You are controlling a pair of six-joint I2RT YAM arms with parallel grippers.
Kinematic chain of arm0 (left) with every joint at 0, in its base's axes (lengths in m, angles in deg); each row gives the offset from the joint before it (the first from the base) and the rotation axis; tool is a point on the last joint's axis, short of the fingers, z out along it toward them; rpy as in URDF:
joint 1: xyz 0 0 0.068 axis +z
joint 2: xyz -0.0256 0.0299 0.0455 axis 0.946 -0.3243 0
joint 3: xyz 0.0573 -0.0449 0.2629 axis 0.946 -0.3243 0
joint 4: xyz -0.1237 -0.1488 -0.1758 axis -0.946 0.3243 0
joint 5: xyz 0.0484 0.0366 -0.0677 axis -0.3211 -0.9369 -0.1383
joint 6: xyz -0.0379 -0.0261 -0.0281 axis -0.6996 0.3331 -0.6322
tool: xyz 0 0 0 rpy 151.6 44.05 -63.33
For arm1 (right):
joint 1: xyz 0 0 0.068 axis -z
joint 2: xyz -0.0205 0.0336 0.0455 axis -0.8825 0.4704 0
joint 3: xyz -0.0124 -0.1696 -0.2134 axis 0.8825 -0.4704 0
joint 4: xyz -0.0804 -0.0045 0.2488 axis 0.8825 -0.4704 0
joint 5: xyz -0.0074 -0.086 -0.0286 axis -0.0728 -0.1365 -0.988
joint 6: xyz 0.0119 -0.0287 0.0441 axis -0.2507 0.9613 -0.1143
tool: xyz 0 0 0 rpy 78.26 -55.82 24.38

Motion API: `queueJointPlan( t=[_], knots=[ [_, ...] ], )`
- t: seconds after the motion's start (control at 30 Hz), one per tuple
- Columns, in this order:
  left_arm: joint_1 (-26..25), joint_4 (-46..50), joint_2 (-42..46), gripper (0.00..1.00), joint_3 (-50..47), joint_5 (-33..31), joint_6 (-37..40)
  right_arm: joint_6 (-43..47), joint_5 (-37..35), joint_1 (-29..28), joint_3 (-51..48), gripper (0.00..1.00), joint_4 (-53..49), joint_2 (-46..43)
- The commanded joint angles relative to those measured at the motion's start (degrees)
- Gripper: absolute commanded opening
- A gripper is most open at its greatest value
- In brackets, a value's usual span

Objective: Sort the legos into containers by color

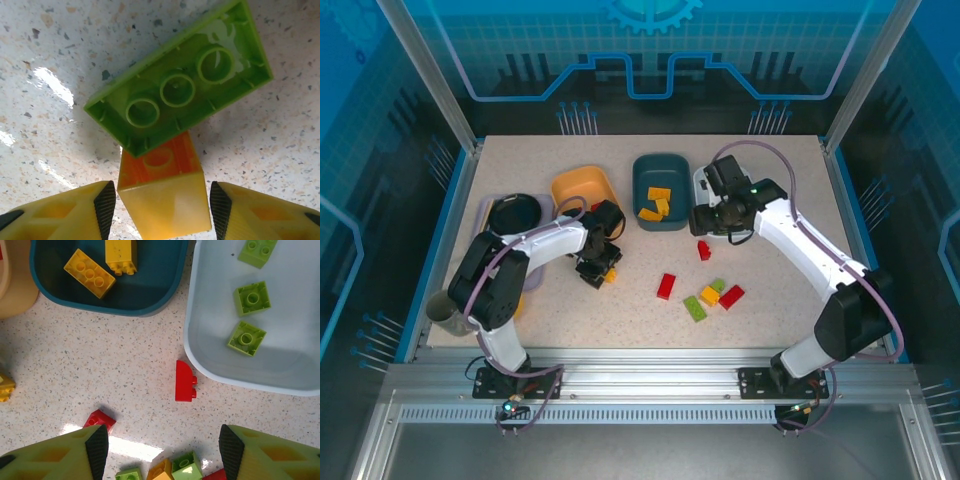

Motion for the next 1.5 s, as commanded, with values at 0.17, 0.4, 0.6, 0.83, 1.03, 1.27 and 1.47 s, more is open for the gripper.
queueJointPlan(
  t=[0.17, 0.4, 0.6, 0.83, 1.03, 1.27, 1.47],
  knots=[
    [-0.85, -0.24, 0.19, 0.27, -0.83, -0.98, -0.30, -0.64, 1.90, -0.61, 1.27, 0.61, -0.48, -1.82],
    [-5.01, 2.04, 1.00, 0.25, 12.24, -4.32, 9.31, -2.15, 4.29, 1.30, -1.88, 0.61, 3.40, -7.53],
    [-5.86, -2.00, -7.43, 0.26, 25.95, -1.89, 18.13, -4.57, 10.24, 5.10, -4.62, 0.61, 6.52, -9.27],
    [-5.04, -0.75, -24.85, 0.28, 48.72, 3.49, 27.64, -6.55, 18.08, 7.29, -4.88, 0.62, 8.56, -9.11],
    [-3.62, -1.12, -34.45, 0.34, 61.09, 6.50, 30.76, -6.96, 19.09, 7.37, -5.78, 0.62, 8.40, -9.66],
    [-2.93, 4.83, -36.74, 0.68, 67.21, 5.00, 31.50, -5.16, 19.54, 6.37, -5.71, 0.62, 7.59, -8.61],
    [-2.35, 11.26, -22.35, 0.71, 57.92, -7.05, 31.30, -2.38, 15.55, -2.55, -4.52, 0.62, 7.56, -3.77]
  ],
)
